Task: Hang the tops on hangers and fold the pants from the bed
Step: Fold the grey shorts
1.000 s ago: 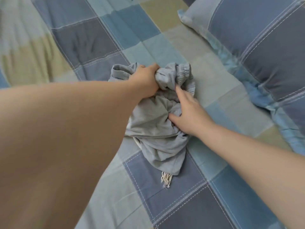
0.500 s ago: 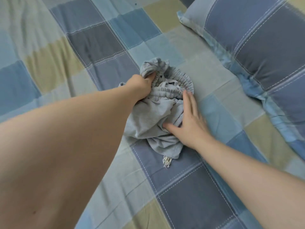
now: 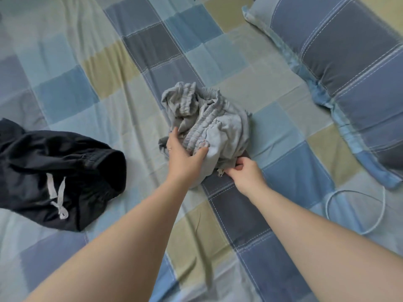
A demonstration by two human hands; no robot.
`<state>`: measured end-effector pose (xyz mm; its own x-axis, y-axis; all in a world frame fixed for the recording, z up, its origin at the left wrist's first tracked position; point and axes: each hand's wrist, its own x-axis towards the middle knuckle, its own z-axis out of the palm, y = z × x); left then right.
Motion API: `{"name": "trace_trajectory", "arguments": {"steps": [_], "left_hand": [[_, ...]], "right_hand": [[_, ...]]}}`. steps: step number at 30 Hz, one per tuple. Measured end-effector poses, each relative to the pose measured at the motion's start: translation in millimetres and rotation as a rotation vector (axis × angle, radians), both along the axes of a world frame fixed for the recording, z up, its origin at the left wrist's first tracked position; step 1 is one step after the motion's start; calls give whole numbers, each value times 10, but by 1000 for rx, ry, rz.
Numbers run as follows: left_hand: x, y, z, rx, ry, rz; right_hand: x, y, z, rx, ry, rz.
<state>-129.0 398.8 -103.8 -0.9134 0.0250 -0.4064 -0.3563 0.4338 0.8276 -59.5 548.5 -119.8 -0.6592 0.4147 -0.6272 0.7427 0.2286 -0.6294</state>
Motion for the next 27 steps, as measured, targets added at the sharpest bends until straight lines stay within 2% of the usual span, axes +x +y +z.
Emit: {"name": "trace_trajectory", "arguments": {"steps": [5,8,12,16,19,23,27], "left_hand": [[369,-163,-26,-486,47,-345],[696,-226,203,-609,-23,-412],[1360,-243,906,-732,-48,-432],[2020,-180,1762,-555,-139,-485],[2427,-130,2388,-418,-129,-495],[2784,-201,3174,-242,-71,-361],[3015,-384,3646,-108,-40,-203]], "right_hand": [[136,-23,68,-26,-15,16],[494,-18,349,-86,-14,79],[1062,-10,1165,-218,30,40],[1570,-182,2292,-256,60,78],[1803,-355,3118,-317,98,83],[2063,-609,4097,-416,209,32],[2300,-835,4729,-377,272,23]]}}
